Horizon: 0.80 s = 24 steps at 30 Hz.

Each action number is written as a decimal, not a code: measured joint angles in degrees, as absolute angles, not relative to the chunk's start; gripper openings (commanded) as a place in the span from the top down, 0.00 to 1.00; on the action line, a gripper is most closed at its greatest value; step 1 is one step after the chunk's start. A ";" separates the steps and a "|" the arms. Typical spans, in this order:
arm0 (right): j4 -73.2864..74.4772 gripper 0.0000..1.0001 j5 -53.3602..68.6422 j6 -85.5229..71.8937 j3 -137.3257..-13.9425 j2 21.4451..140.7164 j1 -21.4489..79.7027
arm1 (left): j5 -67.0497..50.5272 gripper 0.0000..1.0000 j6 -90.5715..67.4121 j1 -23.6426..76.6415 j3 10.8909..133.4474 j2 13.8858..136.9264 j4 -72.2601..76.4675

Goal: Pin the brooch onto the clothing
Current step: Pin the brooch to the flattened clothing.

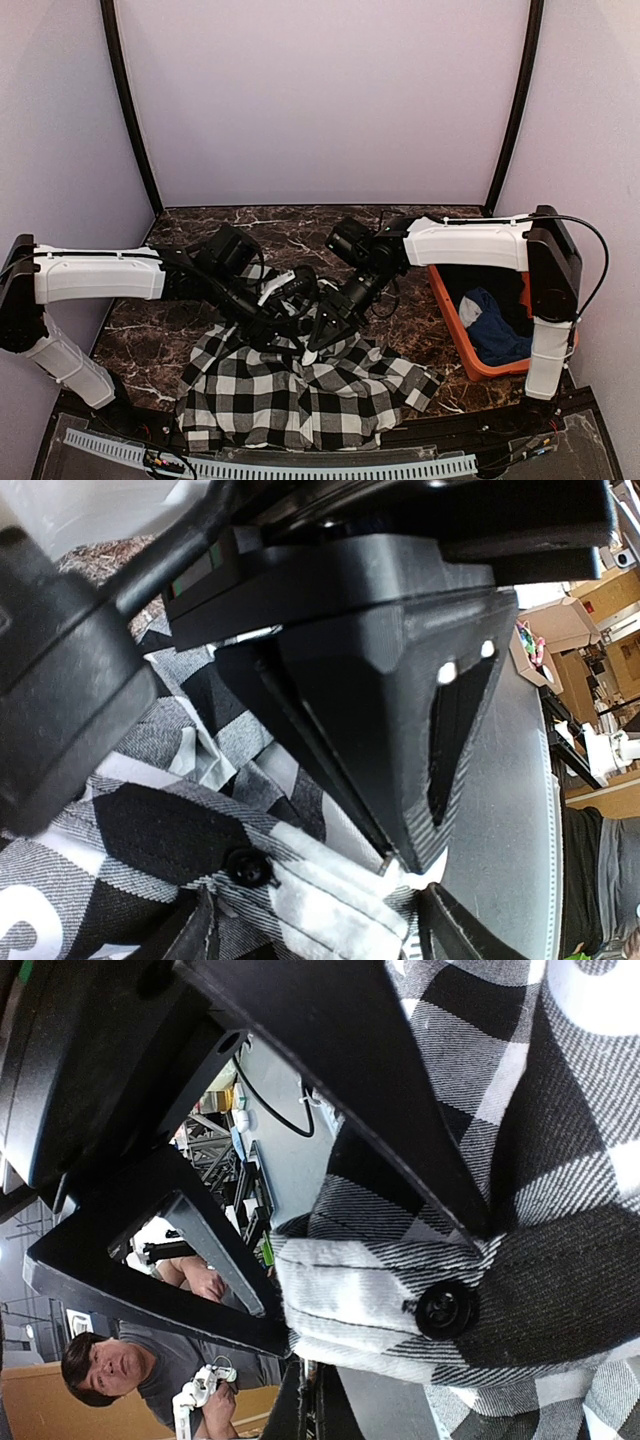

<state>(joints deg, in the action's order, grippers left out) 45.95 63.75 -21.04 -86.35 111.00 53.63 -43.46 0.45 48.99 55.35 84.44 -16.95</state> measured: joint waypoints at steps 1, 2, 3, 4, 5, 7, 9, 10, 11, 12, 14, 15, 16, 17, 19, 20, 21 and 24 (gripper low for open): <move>46.02 1.00 63.55 -21.04 -86.35 111.00 53.63 | -43.29 0.33 0.45 49.04 55.37 84.49 -16.99; 46.09 1.00 63.29 -21.04 -86.35 111.00 53.63 | -43.07 0.33 0.47 49.06 55.40 84.58 -17.15; 46.13 1.00 63.07 -21.04 -86.35 111.00 53.63 | -42.89 0.33 0.45 49.08 55.53 84.77 -17.41; 46.19 1.00 62.87 -21.04 -86.35 111.00 53.63 | -42.74 0.33 0.45 49.10 55.70 84.97 -17.69; 46.30 1.00 62.70 -21.04 -86.35 111.00 53.63 | -42.61 0.33 0.45 49.17 55.88 85.14 -17.87; 46.50 1.00 62.26 -21.04 -86.35 111.00 53.63 | -42.15 0.32 0.49 49.39 56.23 85.52 -18.22; 46.74 1.00 61.87 -21.02 -86.35 111.00 53.63 | -41.56 0.31 0.51 49.54 56.31 85.65 -18.55; 46.76 1.00 61.71 -21.02 -86.35 111.00 53.63 | -41.36 0.31 0.51 49.65 56.31 85.67 -18.63; 46.81 1.00 61.63 -21.02 -86.35 111.00 53.63 | -41.15 0.31 0.54 49.76 56.34 85.69 -18.76; 46.85 1.00 61.56 -21.02 -86.35 111.00 53.63 | -40.91 0.31 0.56 49.89 56.42 85.73 -19.00; 47.00 1.00 61.43 -20.86 -86.35 111.00 53.63 | -40.45 0.31 0.69 50.15 56.77 85.84 -19.53; 47.09 1.00 61.39 -20.82 -86.35 111.00 53.63 | -40.16 0.31 0.75 50.26 57.06 85.95 -19.84; 47.18 1.00 61.30 -20.75 -86.37 111.00 53.63 | -39.88 0.31 0.82 50.37 57.25 86.04 -20.08; 47.33 1.00 61.12 -20.62 -86.39 111.00 53.65 | -39.57 0.30 0.86 50.46 57.39 86.15 -20.27; 47.59 1.00 60.62 -20.38 -86.48 111.00 53.71 | -39.05 0.30 0.93 50.61 57.87 86.48 -20.84; 47.79 1.00 60.40 -20.23 -86.56 111.00 53.74 | -38.65 0.30 0.91 50.65 58.04 86.65 -21.10; 47.92 1.00 60.20 -20.18 -86.65 111.00 53.78 | -38.41 0.30 0.91 50.74 58.08 86.67 -21.19; 48.07 1.00 59.86 -20.01 -86.83 111.00 53.91 | -37.91 0.30 0.91 50.78 58.15 86.67 -21.45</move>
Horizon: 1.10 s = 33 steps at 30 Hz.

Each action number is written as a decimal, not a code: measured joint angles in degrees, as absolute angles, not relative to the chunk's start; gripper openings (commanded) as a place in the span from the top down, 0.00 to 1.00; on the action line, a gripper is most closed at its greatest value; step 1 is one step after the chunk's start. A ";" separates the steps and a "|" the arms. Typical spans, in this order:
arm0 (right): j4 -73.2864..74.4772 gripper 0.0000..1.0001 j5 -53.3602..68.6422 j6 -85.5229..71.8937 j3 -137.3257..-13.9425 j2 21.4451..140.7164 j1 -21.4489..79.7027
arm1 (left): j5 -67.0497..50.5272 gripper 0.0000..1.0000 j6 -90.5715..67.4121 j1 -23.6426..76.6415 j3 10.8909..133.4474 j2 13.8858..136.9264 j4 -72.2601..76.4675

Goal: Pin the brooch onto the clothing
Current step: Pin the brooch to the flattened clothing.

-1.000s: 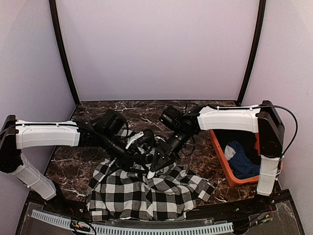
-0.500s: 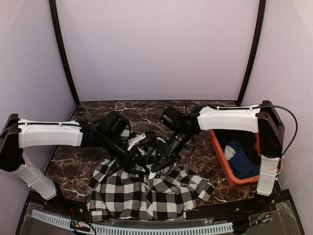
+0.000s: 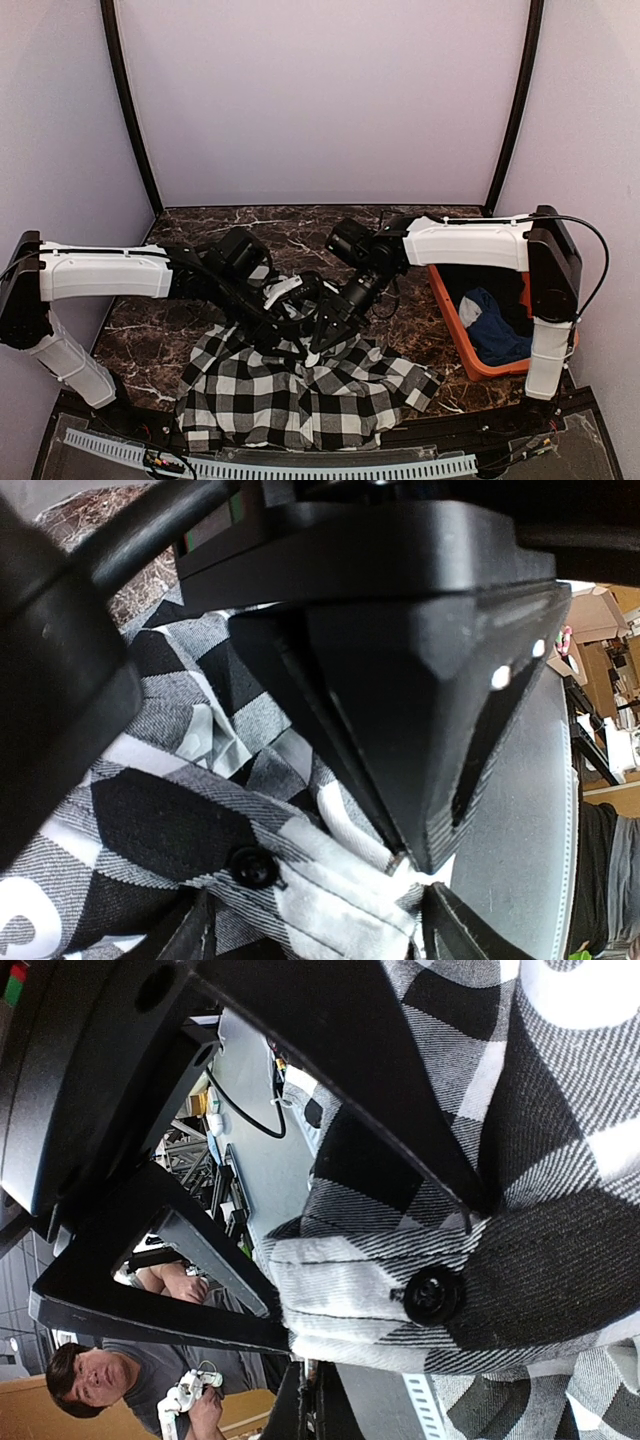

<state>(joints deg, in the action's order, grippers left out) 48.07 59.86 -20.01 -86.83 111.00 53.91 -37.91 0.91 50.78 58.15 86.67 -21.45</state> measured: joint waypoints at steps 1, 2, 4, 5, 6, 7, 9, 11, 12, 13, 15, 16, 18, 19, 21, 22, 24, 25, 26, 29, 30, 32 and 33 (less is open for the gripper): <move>48.14 1.00 59.68 -19.99 -86.91 111.00 53.95 | -37.71 0.30 0.89 50.81 58.17 86.70 -21.54; 48.25 1.00 59.46 -19.99 -87.00 111.00 53.98 | -37.58 0.30 0.89 50.81 58.17 86.70 -21.58; 48.42 1.00 59.05 -19.97 -87.15 111.02 54.00 | -37.15 0.31 0.89 50.81 58.39 86.85 -21.82; 48.56 1.00 58.83 -19.97 -87.24 111.02 54.00 | -36.91 0.31 0.89 50.81 58.67 87.02 -22.09; 48.84 1.00 58.54 -19.94 -87.37 111.04 54.02 | -36.73 0.31 0.89 50.81 58.96 87.29 -22.37; 49.12 1.00 58.28 -19.94 -87.44 111.07 54.02 | -36.53 0.31 0.89 50.81 59.13 87.48 -22.55; 49.52 1.00 57.74 -19.94 -87.57 111.20 54.02 | -36.14 0.31 0.86 50.85 59.24 87.74 -22.79; 50.00 1.00 57.25 -19.77 -87.96 111.57 54.06 | -35.66 0.31 0.89 51.00 59.48 88.18 -23.20; 50.33 1.00 56.93 -19.75 -88.23 111.81 54.11 | -35.42 0.31 0.86 51.05 59.75 88.44 -23.59; 50.46 1.00 56.69 -19.75 -88.29 111.90 54.08 | -35.16 0.31 0.89 51.07 59.86 88.66 -23.90; 50.63 1.00 56.42 -19.75 -88.29 111.98 54.08 | -34.72 0.31 0.89 51.27 60.01 88.92 -24.21; 50.78 1.00 56.27 -19.73 -88.29 111.98 54.11 | -34.41 0.31 0.89 51.37 60.07 89.06 -24.43; 51.18 1.00 56.25 -19.81 -88.36 111.98 54.11 | -33.45 0.31 1.10 51.68 60.45 89.36 -25.06; 51.27 1.00 56.23 -19.81 -88.36 112.01 54.11 | -33.08 0.31 1.10 51.83 60.80 89.49 -25.50; 51.37 1.00 56.14 -19.79 -88.38 112.01 54.08 | -32.42 0.31 1.10 52.10 61.17 89.58 -26.04; 51.40 1.00 56.05 -19.79 -88.38 112.01 54.11 | -32.10 0.31 1.10 52.25 61.28 89.58 -26.30; 51.46 1.00 55.92 -19.77 -88.38 112.01 54.11 | -31.59 0.31 1.08 52.40 61.58 89.67 -26.72; 51.42 1.00 55.86 -19.77 -88.38 112.01 54.11 | -31.40 0.31 1.10 52.42 61.65 89.67 -26.81; 51.40 1.00 55.79 -19.75 -88.38 112.01 54.11 | -31.16 0.31 1.10 52.42 61.69 89.67 -26.89; 51.37 1.00 55.44 -19.70 -88.38 112.01 54.11 | -30.39 0.31 1.10 52.58 61.71 89.67 -26.96; 51.35 1.00 55.37 -19.62 -88.38 112.01 54.11 | -30.20 0.31 1.10 52.62 61.71 89.67 -27.00; 51.18 1.00 55.20 -19.40 -88.38 112.01 54.11 | -29.45 0.31 1.10 52.66 61.76 89.43 -27.16; 51.00 1.00 55.22 -19.25 -88.38 112.01 54.11 | -29.06 0.30 1.08 52.66 61.76 89.25 -27.38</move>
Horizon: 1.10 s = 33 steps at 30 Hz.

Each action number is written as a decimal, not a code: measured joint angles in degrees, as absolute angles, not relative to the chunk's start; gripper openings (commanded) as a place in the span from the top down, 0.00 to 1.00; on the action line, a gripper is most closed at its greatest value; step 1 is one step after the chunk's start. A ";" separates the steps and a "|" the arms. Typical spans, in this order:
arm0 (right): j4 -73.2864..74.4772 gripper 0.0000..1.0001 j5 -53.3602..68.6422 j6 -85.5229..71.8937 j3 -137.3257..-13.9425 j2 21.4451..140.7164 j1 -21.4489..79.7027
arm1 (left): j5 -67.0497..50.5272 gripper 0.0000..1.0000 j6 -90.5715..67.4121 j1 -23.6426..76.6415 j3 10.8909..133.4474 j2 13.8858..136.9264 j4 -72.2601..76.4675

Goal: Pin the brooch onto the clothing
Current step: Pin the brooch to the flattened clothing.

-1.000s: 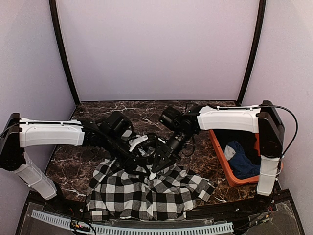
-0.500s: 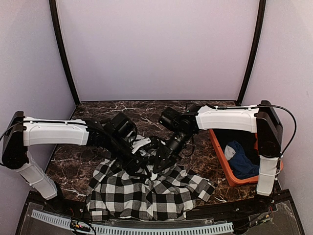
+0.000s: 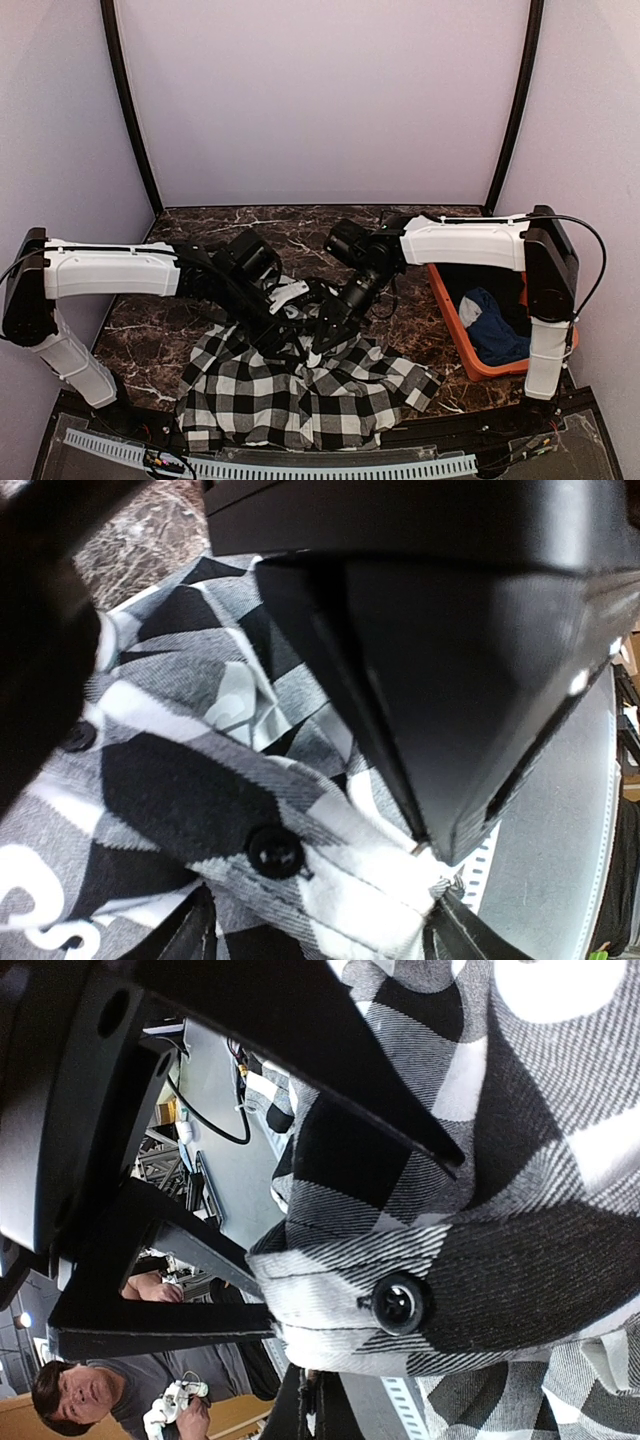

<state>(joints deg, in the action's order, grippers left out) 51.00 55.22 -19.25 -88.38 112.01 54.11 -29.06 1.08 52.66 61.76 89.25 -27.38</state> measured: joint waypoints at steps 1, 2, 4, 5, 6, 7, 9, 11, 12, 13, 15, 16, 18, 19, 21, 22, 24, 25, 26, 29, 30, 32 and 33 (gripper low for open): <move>50.89 1.00 55.22 -19.11 -88.38 112.01 54.11 | -28.67 0.30 1.06 52.64 61.76 89.01 -27.59; 50.72 1.00 55.24 -18.92 -88.38 112.01 54.11 | -28.21 0.30 1.06 52.58 61.76 88.77 -27.88; 50.17 1.00 55.37 -18.72 -88.38 112.01 54.11 | -27.44 0.30 1.08 52.45 61.76 88.23 -28.36; 49.98 1.00 55.42 -18.68 -88.38 112.01 54.11 | -27.11 0.30 1.10 52.36 61.76 87.99 -28.62; 49.65 1.00 55.44 -18.65 -88.38 112.01 54.11 | -26.87 0.29 1.21 52.27 61.78 87.81 -28.82; 49.32 1.00 55.46 -18.65 -88.38 111.98 54.11 | -26.59 0.29 1.37 52.23 61.82 87.66 -29.02; 49.06 1.00 55.48 -18.55 -88.36 111.98 54.11 | -26.02 0.25 1.56 52.23 61.89 87.39 -29.30; 48.86 1.00 55.64 -18.48 -88.33 111.96 54.11 | -25.65 0.21 1.89 52.23 61.93 87.24 -29.43; 48.86 1.00 55.79 -18.48 -88.29 111.96 54.11 | -25.47 0.19 2.02 52.23 61.95 87.22 -29.47; 48.84 1.00 55.92 -18.48 -88.27 111.96 54.11 | -25.30 0.17 2.24 52.23 61.95 87.22 -29.50; 48.75 1.00 56.10 -18.50 -88.25 111.96 54.11 | -24.86 0.14 2.61 52.23 61.95 87.18 -29.52; 48.69 1.00 56.23 -18.48 -88.25 111.96 54.11 | -24.64 0.13 2.81 52.23 62.00 87.11 -29.61; 48.40 1.00 56.55 -18.48 -88.18 111.96 54.11 | -24.05 0.09 3.01 52.23 62.08 86.83 -30.06; 48.25 1.00 56.75 -18.46 -88.14 111.94 54.11 | -23.44 0.07 2.96 52.21 62.11 86.52 -30.46; 47.90 1.00 56.93 -18.52 -88.03 111.79 54.11 | -22.39 0.03 3.03 52.01 62.11 85.82 -31.20; 47.83 1.00 57.08 -18.52 -88.01 111.74 54.08 | -21.78 0.02 3.07 51.94 62.11 85.36 -31.46; 47.57 1.00 57.71 -18.68 -87.92 111.57 54.00 | -20.05 0.01 2.79 51.86 62.11 84.05 -31.88; 47.53 1.00 58.00 -18.72 -87.83 111.35 54.00 | -19.20 0.01 2.52 51.68 62.11 83.24 -31.79; 47.51 1.00 58.41 -18.92 -87.77 111.11 54.00 | -18.22 0.01 2.31 51.46 62.11 82.26 -31.73; 47.18 1.00 59.61 -19.40 -87.72 110.52 53.93 | -15.79 0.01 1.23 50.89 62.04 79.00 -31.07; 47.16 1.00 60.01 -19.62 -87.72 110.32 53.91 | -15.31 0.01 0.60 50.74 61.95 77.65 -30.57; 47.09 1.00 60.47 -20.14 -87.72 110.02 53.63 | -14.72 0.01 -0.71 50.57 61.87 75.18 -29.43; 47.03 1.00 60.64 -20.32 -87.72 110.00 53.54 | -14.41 0.01 -1.30 50.63 61.80 74.17 -28.80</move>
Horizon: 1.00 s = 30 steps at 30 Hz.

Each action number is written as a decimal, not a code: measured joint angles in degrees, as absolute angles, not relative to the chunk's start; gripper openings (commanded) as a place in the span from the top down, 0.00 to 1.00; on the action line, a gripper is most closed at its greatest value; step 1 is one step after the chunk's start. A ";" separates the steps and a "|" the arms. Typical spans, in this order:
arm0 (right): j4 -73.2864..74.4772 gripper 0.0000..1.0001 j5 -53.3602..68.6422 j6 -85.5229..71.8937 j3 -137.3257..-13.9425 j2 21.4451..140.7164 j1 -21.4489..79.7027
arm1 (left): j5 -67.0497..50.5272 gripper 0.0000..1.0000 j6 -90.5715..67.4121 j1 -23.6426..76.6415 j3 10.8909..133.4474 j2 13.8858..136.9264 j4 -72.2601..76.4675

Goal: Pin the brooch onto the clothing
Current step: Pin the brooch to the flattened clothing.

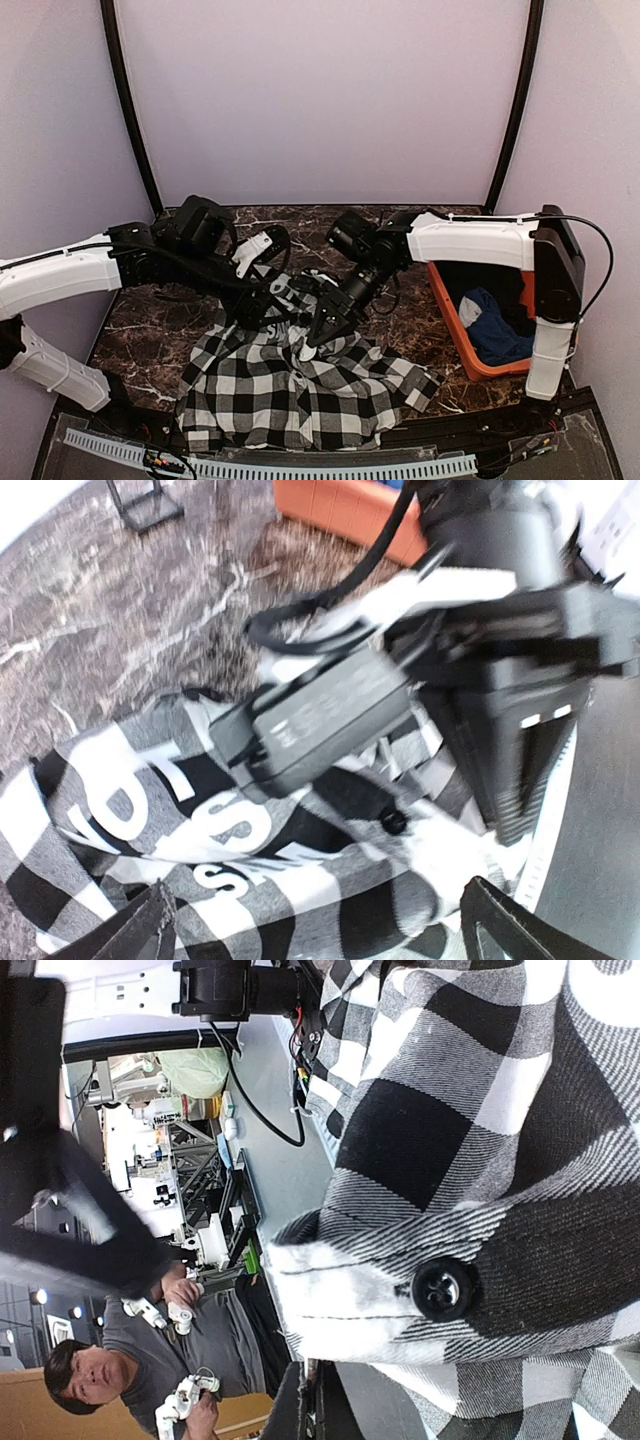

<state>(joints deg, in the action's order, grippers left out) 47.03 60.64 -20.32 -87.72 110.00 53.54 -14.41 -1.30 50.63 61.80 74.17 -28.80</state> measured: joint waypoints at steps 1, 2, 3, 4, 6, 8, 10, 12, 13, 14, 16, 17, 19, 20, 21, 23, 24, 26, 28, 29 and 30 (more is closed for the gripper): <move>46.98 1.00 60.71 -20.51 -87.72 109.97 53.43 | -14.15 0.01 -2.00 51.00 61.71 73.41 -28.27; 46.89 1.00 60.80 -20.75 -87.72 109.97 53.30 | -13.98 0.01 -2.50 51.40 61.65 73.01 -27.86; 46.76 1.00 60.97 -21.10 -87.72 109.97 53.10 | -13.54 0.01 -3.09 52.21 61.54 72.77 -27.42; 46.57 1.00 61.23 -21.50 -87.72 109.97 52.84 | -13.06 0.01 -3.68 53.08 61.34 72.73 -27.03; 46.13 1.00 61.69 -22.02 -87.70 109.97 52.34 | -12.49 0.01 -4.78 54.87 60.64 72.86 -26.30; 45.84 1.00 61.93 -22.55 -87.68 109.95 51.83 | -12.32 0.01 -5.96 56.75 59.79 73.10 -25.85; 45.58 1.00 62.04 -23.05 -87.68 109.91 51.42 | -11.86 0.01 -6.96 58.50 59.46 73.52 -25.50; 45.34 1.00 62.22 -23.29 -87.68 109.91 51.09 | -10.98 0.01 -7.81 60.38 59.46 74.11 -25.10; 45.25 1.00 62.33 -23.40 -87.66 109.84 50.96 | -10.39 0.01 -8.14 61.17 59.46 74.43 -25.06; 45.19 1.00 62.37 -23.51 -87.59 109.73 50.92 | -9.96 0.01 -8.40 61.76 59.46 74.72 -25.04; 45.06 1.00 62.39 -23.90 -87.31 109.25 50.83 | -9.06 0.01 -9.10 62.65 59.42 75.24 -24.93; 45.01 1.00 62.41 -24.08 -87.20 109.03 50.83 | -8.64 0.01 -9.50 62.74 59.31 75.35 -24.86; 44.82 1.00 62.63 -24.34 -86.94 108.75 50.76 | -7.92 0.01 -9.91 62.94 59.07 75.37 -24.73; 44.69 1.00 62.78 -24.51 -86.74 108.64 50.70 | -7.42 0.01 -10.24 63.13 59.02 75.37 -24.62; 44.62 1.00 62.85 -24.58 -86.63 108.57 50.61 | -6.68 0.01 -10.55 63.31 59.00 75.37 -24.51; 44.38 1.00 63.07 -24.82 -86.32 108.38 50.41 | -4.64 0.01 -11.22 63.79 59.00 75.48 -24.40; 44.31 1.00 63.13 -25.02 -86.32 108.36 50.28 | -3.46 0.01 -11.44 64.25 59.00 75.77 -24.40; 43.92 1.00 63.22 -25.28 -86.32 108.33 50.22 | -1.52 0.01 -12.12 64.88 59.00 76.82 -24.40; 43.64 1.00 63.22 -25.56 -86.32 108.31 50.19 | -0.40 0.01 -12.67 65.17 59.00 78.04 -24.40; 43.64 1.00 63.24 -25.61 -86.32 108.31 50.19 | -0.12 0.01 -12.82 65.23 59.00 78.54 -24.40; 43.59 1.00 63.24 -25.63 -86.32 108.31 50.19 | 0.05 0.01 -12.97 65.30 59.00 78.89 -24.38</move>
<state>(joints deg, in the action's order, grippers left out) 43.59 63.24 -25.63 -86.32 108.31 50.19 0.05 -12.97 65.30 59.00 78.89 -24.38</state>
